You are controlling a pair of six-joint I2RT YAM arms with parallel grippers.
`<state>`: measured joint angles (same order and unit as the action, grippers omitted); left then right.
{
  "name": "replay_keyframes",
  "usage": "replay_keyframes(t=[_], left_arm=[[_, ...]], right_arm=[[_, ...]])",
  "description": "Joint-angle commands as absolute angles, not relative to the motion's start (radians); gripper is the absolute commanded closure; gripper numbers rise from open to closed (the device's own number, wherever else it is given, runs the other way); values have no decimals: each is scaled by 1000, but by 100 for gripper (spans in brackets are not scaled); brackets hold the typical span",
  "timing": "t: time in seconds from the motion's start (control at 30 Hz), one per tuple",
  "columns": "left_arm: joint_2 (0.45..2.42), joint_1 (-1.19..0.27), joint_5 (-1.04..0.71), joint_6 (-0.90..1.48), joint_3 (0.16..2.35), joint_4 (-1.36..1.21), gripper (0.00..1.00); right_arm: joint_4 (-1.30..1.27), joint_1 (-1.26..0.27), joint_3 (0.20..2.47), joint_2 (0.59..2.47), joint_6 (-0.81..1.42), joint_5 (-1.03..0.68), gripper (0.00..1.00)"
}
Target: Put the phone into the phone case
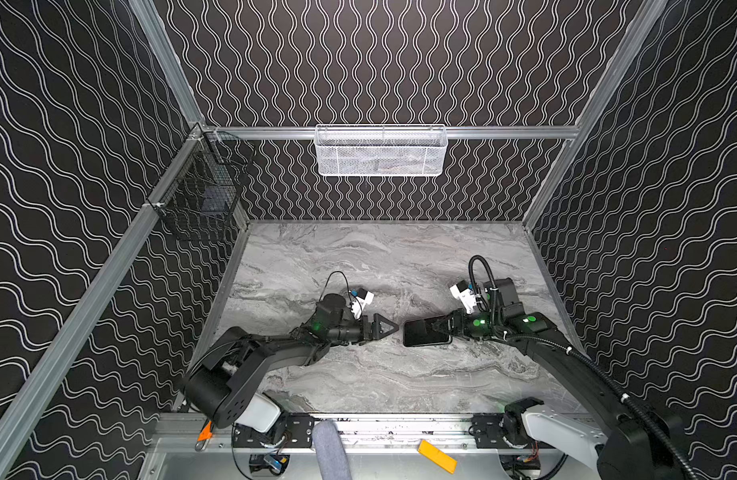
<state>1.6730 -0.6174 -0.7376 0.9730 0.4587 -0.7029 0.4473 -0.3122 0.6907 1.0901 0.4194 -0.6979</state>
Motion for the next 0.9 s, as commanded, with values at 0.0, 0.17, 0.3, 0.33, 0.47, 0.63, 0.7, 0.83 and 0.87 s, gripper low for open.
replay_keyframes(t=[0.0,0.17,0.3,0.33,0.47,0.63,0.7,0.83,0.87], left_arm=[[1716,-644,-704,1030,451,-891,1],[1791,-666,-696,1072,444,-1002,1],[1802,-666,-703,1109,433,-1076,1],[1794,-667,-707,1114,433,-1085,1],[1740,-666,-728,1097,450,-1059,1],[1670,-668,-779,1057,481,-996,2],[1652,-668,-788,1049,485,-989,2],[1639,-668,-793,1043,479,-985,6],[1638,-668,-793,1039,479,-977,8]], right_arm=[[415,-317,680,1101,403,-703,80],[413,-327,666,1114,401,-698,81],[370,-325,655,1052,435,-726,83],[356,-325,656,1030,448,-733,84],[300,-324,665,979,500,-771,83],[246,-323,673,966,545,-845,84],[219,-322,670,954,564,-860,84],[177,-321,665,927,604,-868,85],[178,-321,668,924,606,-871,85]])
